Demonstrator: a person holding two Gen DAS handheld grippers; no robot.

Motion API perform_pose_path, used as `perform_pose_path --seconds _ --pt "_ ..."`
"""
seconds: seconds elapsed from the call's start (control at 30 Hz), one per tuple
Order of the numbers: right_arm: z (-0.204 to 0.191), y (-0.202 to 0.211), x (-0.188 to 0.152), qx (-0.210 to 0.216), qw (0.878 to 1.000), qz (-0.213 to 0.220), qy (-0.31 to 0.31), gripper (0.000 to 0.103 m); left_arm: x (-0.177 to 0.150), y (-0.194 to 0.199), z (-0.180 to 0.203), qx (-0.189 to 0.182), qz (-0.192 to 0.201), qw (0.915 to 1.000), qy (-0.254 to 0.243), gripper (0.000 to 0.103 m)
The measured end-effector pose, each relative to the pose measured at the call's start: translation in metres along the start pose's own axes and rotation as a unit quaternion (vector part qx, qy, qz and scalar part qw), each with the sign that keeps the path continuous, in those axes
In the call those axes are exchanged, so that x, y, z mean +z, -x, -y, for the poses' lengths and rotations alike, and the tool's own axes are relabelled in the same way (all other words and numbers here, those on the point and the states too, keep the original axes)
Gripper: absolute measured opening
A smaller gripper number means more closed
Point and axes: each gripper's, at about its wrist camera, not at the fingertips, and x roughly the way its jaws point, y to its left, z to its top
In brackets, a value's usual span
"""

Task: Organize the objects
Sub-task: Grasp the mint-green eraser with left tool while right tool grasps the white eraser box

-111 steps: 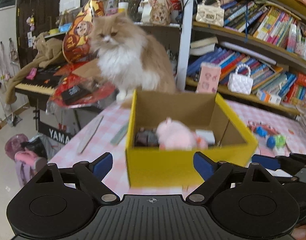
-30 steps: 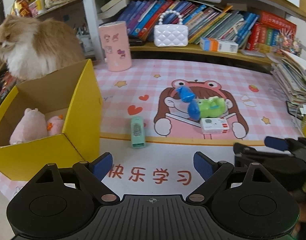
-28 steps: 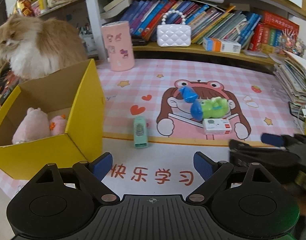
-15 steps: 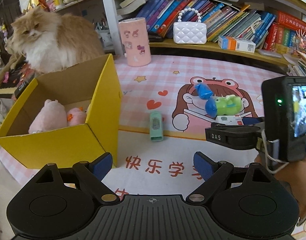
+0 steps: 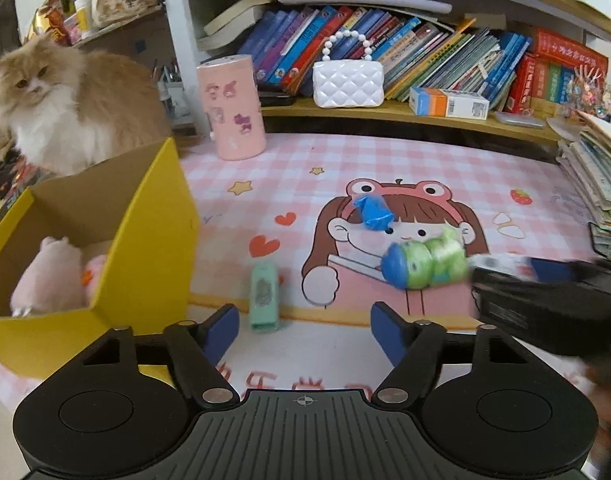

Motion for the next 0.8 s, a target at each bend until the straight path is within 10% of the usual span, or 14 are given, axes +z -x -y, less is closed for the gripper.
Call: perform_pose_path --seconds 0.47,0.53,0.8 --pt "0.012 0.056 -0.02 0.014 1.0 -0.011 0.008 0.051 0.009 -0.093 -0.022 0.045 -0.072 0.9944 0.063 0.039" --pt "0.012 0.06 -0.022 0.015 1.0 -0.012 0.008 0.051 0.007 -0.092 -0.024 0.037 -0.068 0.9942 0.075 0.023" --pt "0.008 0.067 -0.029 0.019 1.0 -0.014 0.008 0.051 0.005 -0.049 -0.026 0.017 -0.024 0.9964 0.079 0.023"
